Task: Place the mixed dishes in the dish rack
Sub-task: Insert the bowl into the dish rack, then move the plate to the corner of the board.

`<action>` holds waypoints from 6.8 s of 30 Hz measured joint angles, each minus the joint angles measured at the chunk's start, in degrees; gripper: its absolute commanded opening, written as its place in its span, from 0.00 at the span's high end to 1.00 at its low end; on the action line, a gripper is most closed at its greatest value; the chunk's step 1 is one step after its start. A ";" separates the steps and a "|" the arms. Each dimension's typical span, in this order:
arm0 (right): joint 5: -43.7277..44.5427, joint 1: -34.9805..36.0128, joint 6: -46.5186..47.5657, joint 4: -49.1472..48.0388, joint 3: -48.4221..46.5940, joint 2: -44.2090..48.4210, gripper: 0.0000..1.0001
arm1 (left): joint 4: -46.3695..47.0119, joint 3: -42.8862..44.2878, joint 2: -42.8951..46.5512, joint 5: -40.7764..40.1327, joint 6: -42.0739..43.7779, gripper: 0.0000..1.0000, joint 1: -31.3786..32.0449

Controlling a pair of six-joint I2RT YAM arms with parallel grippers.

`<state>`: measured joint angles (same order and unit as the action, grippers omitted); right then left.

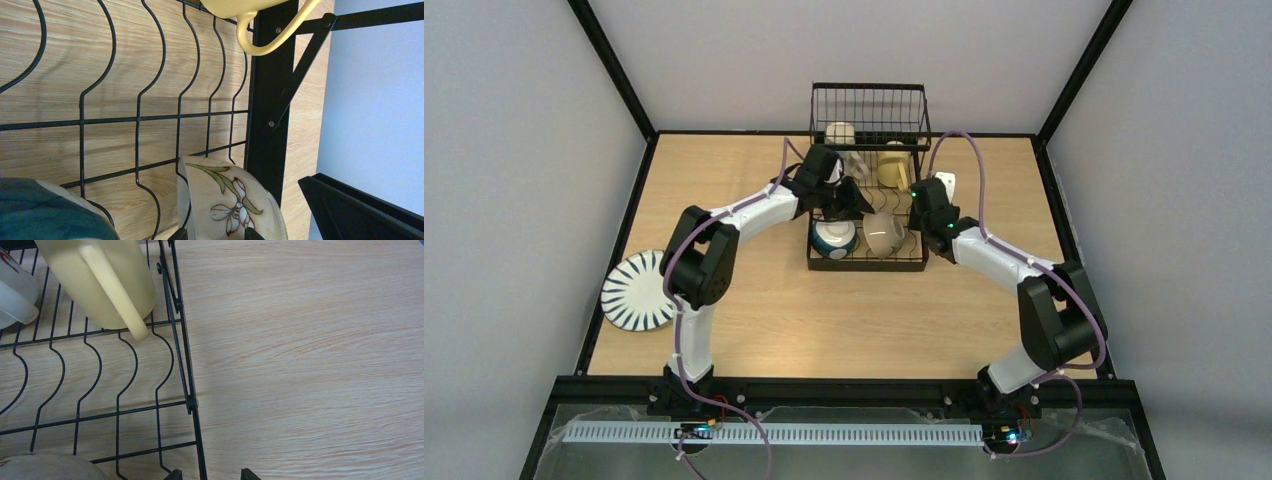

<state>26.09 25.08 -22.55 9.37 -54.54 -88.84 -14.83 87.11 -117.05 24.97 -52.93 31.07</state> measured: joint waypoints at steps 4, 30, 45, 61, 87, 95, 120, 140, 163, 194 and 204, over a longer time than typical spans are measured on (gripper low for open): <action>0.00 0.00 0.00 0.00 0.00 0.02 0.34 | 0.00 0.00 0.00 0.02 0.04 0.39 0.00; 0.00 0.00 0.02 0.00 0.00 1.07 0.34 | -6.62 2.19 0.07 -5.79 4.07 0.42 0.02; 0.02 0.00 0.00 0.00 0.00 1.09 0.34 | -6.03 3.50 0.07 -3.52 3.82 0.45 1.55; 0.02 0.00 0.00 0.02 0.00 1.36 0.34 | -6.23 4.85 0.07 -0.96 3.69 0.45 3.54; 0.02 -0.02 0.02 0.68 0.00 3.28 0.31 | -10.49 6.38 1.05 -4.04 4.46 0.35 3.63; 0.02 0.00 0.22 1.44 0.00 4.42 0.25 | -10.23 6.38 1.84 -4.00 3.74 0.34 3.63; -4.28 9.46 11.78 8.17 -19.21 0.42 0.04 | -10.51 -12.85 20.02 -6.80 2.47 0.30 -5.44; -14.25 15.56 12.52 13.75 -22.91 -7.93 0.00 | -12.26 -16.85 22.69 -7.45 2.43 0.29 -7.89; -15.13 20.55 11.93 17.22 -26.36 -11.45 0.00 | -13.86 -23.61 31.89 -9.94 1.01 0.29 -9.84; -25.16 28.65 9.62 17.07 -31.50 -11.45 0.00 | -38.58 -35.36 62.79 -41.31 -3.82 0.28 -41.59; -25.51 28.65 6.03 13.05 -18.99 5.29 0.00 | -41.16 -30.58 57.11 -51.60 4.13 0.20 -50.93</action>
<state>0.58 53.74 -16.51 22.41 -73.54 -83.55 -55.99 56.53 -59.94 -26.63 -48.80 -19.86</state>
